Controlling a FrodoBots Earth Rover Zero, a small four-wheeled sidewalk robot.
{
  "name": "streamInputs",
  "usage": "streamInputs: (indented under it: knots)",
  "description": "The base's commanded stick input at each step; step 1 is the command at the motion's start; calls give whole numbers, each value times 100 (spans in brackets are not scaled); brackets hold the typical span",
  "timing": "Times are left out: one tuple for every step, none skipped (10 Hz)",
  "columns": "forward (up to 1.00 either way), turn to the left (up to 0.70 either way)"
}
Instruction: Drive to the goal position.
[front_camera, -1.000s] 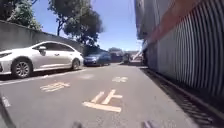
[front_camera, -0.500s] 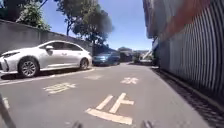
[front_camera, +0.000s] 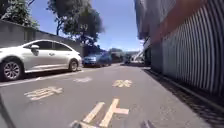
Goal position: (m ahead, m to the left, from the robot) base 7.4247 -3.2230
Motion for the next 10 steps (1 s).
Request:
streamInputs:
  knots:
    - [45, 0]
    - [45, 0]
    - [45, 0]
    - [45, 0]
    - [45, 0]
    - [45, 0]
    - [45, 0]
    - [45, 0]
    - [45, 0]
    - [45, 0]
